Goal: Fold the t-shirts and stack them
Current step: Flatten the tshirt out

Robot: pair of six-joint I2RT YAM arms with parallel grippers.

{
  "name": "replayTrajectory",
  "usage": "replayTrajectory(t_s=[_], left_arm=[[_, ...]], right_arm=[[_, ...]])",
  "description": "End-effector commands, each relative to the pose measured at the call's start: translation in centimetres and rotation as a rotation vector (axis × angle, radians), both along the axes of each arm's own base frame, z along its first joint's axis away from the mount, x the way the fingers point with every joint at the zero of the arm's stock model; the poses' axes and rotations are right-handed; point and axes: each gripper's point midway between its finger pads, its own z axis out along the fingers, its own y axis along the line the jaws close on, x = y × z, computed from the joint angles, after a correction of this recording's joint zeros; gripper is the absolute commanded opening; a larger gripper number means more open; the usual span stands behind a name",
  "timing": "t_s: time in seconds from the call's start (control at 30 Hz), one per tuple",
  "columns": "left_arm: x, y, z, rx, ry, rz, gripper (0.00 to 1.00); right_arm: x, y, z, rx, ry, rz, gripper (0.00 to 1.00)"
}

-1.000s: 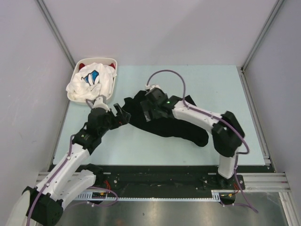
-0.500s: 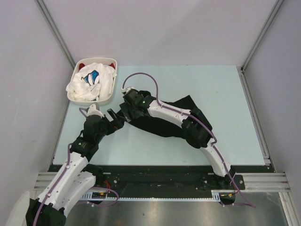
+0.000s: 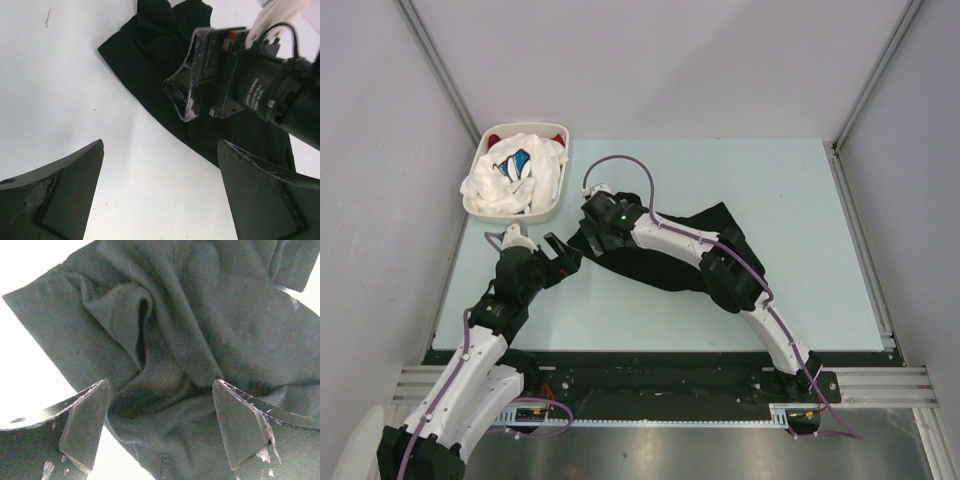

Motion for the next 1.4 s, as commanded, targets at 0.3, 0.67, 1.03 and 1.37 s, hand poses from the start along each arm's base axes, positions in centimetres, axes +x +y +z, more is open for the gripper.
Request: replayTrajectory(t_s=[0.3, 0.67, 1.03, 1.37], left_arm=[[0.8, 0.6, 1.4, -0.017, -0.059, 0.027, 1.00], [1.3, 0.8, 1.1, -0.008, -0.051, 0.029, 1.00], [1.5, 0.7, 0.6, -0.003, -0.038, 0.014, 1.00], [0.8, 0.4, 0.6, -0.025, -0.046, 0.001, 1.00]], right_arm=[[6.4, 3.9, 7.2, 0.182, -0.187, -0.046, 0.87], [9.1, 6.3, 1.9, 0.232, -0.175, -0.043, 0.71], [9.3, 3.3, 9.1, 0.166, -0.387, -0.142, 0.00], [2.5, -7.5, 32.2, 0.285, -0.680, -0.248, 0.00]])
